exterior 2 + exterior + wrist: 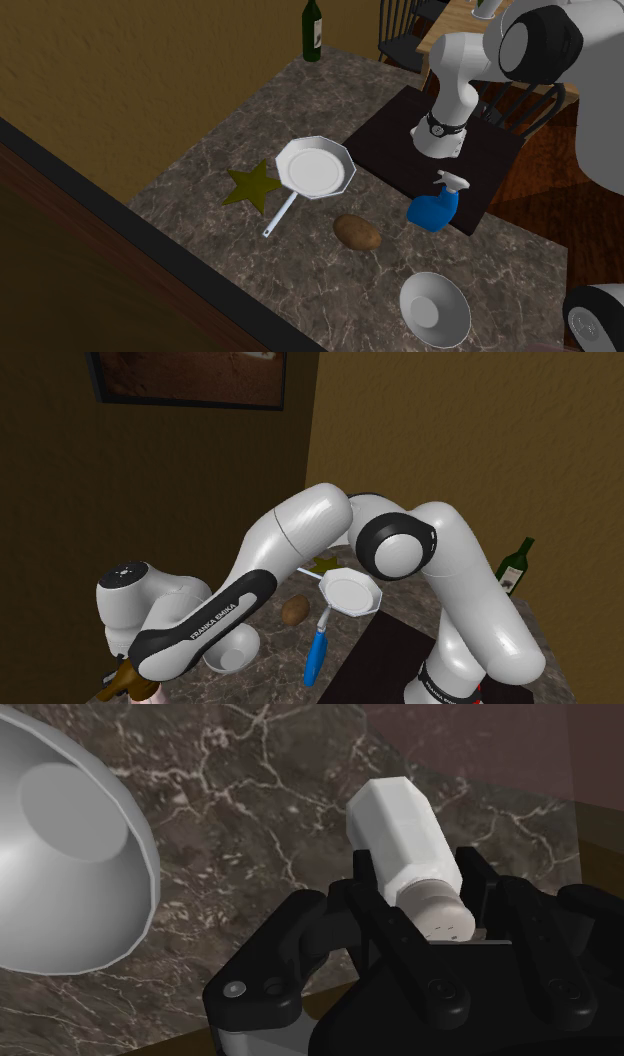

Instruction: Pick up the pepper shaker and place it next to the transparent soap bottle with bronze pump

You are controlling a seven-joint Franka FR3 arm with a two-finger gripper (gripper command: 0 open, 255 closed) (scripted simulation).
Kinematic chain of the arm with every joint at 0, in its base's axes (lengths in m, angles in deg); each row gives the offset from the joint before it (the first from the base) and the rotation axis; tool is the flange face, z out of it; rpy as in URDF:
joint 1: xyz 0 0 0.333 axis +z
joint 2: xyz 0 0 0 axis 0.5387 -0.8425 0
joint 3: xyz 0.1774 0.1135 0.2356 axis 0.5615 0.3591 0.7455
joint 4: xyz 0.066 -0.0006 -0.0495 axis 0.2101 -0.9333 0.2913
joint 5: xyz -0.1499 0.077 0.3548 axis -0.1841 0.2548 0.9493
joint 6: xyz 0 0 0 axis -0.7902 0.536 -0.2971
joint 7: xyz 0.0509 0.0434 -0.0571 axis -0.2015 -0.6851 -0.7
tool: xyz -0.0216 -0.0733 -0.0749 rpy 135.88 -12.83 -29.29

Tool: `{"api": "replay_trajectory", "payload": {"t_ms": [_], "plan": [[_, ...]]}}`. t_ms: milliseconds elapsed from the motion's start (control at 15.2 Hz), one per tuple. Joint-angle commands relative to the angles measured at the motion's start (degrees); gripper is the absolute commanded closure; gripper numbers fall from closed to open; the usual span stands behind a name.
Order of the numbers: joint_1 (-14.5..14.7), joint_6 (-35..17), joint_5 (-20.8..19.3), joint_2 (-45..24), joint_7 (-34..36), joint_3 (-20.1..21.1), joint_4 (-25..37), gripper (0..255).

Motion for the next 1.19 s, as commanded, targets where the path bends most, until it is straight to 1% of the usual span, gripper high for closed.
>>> {"api": "replay_trajectory", "payload": {"t_ms": [0, 330, 594, 1122], "plan": [[0.0, -0.01, 0.0, 0.0, 0.0, 0.0, 0.0, 0], [0.0, 0.0, 0.0, 0.0, 0.0, 0.0, 0.01, 0], [-0.42, 4.2, 0.9, 5.14, -0.48, 0.79, -0.92, 0], [-0.42, 4.2, 0.9, 5.14, -0.48, 0.79, -0.92, 0]]}}
